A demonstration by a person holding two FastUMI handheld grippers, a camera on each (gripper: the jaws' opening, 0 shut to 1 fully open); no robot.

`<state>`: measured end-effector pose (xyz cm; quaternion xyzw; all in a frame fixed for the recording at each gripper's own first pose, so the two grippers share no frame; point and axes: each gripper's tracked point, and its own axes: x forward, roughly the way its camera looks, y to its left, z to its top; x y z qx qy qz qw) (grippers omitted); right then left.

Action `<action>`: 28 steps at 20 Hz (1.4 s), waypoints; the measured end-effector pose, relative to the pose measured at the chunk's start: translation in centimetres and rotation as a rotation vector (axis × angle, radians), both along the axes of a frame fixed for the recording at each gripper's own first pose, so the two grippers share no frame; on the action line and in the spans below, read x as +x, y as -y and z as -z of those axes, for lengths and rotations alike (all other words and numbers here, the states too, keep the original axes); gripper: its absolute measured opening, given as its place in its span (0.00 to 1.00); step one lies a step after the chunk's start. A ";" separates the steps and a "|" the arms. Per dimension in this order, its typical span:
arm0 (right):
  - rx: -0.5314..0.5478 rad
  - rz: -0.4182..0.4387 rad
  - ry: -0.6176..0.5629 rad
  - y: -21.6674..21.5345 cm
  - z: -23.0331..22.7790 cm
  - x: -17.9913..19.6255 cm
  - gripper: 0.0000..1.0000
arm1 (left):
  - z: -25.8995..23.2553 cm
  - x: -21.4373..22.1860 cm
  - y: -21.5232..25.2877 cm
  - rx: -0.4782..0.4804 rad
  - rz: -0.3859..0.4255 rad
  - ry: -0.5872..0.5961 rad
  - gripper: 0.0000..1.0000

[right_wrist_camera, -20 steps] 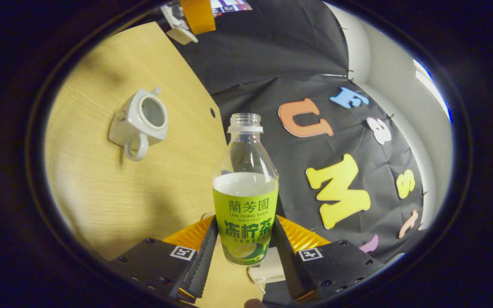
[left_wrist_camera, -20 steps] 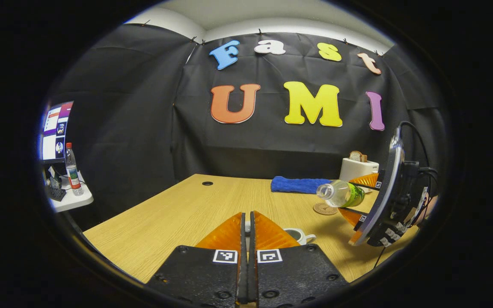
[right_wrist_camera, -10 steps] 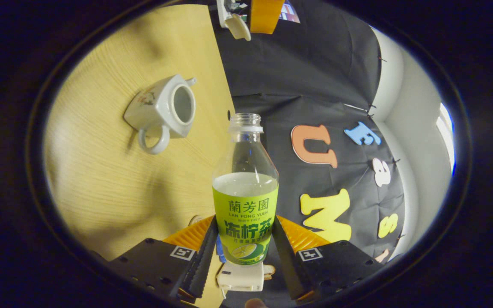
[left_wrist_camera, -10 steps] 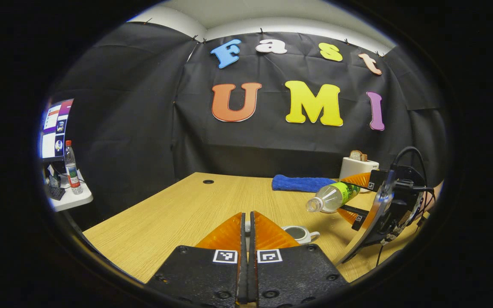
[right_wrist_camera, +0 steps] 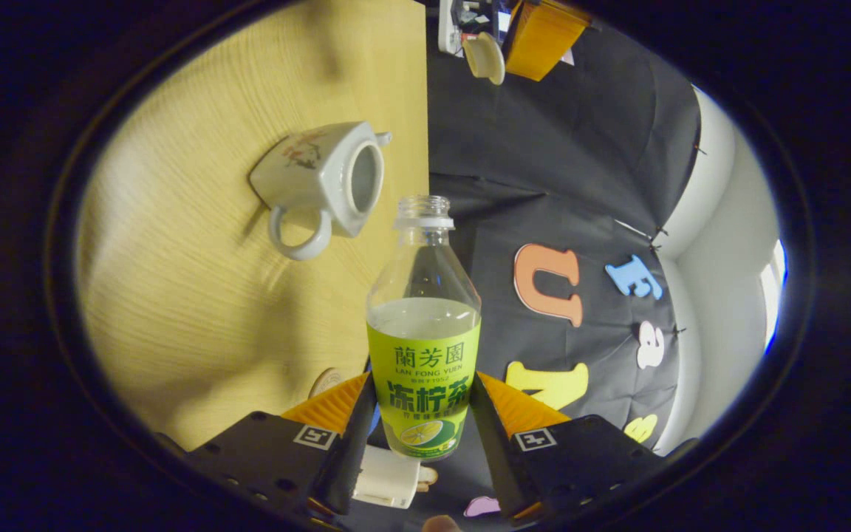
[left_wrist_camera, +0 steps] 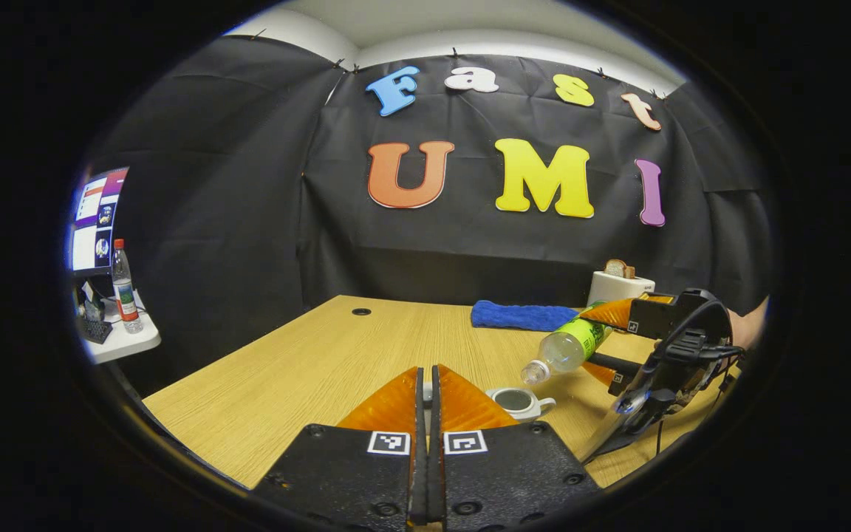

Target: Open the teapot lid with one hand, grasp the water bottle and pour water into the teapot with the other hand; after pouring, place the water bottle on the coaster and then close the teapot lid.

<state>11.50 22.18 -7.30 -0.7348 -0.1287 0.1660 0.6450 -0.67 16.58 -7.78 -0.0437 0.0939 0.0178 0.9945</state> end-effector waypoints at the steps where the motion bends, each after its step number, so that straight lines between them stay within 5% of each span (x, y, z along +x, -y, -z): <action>1: -0.013 -0.008 0.011 0.1 0.0 -0.1 0.72 | 0.1 0.0 0.0 -0.001 0.000 -0.001 0.03; 28: -0.302 -0.110 0.241 -2.8 -2.8 -1.3 0.72 | 0.4 -0.2 -0.1 -0.006 0.014 -0.010 0.03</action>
